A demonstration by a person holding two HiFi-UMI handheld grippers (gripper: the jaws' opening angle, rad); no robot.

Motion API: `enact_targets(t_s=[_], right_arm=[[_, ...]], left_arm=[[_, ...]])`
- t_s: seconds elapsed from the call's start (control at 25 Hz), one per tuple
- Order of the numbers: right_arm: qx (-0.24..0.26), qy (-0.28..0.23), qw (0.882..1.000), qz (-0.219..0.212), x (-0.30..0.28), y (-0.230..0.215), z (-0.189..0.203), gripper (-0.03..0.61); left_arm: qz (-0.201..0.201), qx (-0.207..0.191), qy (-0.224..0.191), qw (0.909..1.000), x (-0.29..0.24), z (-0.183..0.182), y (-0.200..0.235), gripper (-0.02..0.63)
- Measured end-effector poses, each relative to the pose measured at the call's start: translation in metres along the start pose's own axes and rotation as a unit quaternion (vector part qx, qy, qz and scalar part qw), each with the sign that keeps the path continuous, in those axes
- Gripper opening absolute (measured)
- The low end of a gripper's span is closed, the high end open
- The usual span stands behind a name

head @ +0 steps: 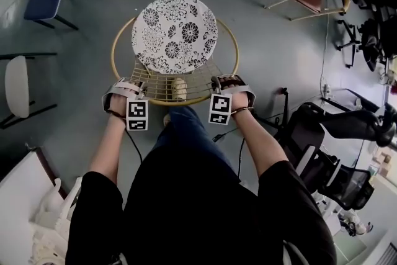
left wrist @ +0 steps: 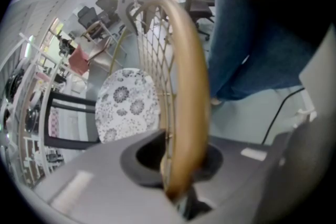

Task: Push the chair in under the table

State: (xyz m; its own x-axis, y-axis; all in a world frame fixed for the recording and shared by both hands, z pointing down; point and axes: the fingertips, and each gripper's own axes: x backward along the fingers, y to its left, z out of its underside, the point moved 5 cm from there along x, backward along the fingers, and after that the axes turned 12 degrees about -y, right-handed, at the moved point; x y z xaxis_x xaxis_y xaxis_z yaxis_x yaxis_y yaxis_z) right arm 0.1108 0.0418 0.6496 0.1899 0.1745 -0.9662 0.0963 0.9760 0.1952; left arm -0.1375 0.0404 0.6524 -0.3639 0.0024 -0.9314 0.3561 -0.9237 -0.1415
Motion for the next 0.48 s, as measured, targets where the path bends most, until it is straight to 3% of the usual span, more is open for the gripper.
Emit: enact_targets(t_s=[0.48], right_arm=[[0.026,-0.012,1.000,0.002,-0.0016,-0.0010,0.0086,0.063]], left_arm=[[-0.009,0.012,0.006,0.9999,-0.0047,-0.0096,-0.0054,0.049]])
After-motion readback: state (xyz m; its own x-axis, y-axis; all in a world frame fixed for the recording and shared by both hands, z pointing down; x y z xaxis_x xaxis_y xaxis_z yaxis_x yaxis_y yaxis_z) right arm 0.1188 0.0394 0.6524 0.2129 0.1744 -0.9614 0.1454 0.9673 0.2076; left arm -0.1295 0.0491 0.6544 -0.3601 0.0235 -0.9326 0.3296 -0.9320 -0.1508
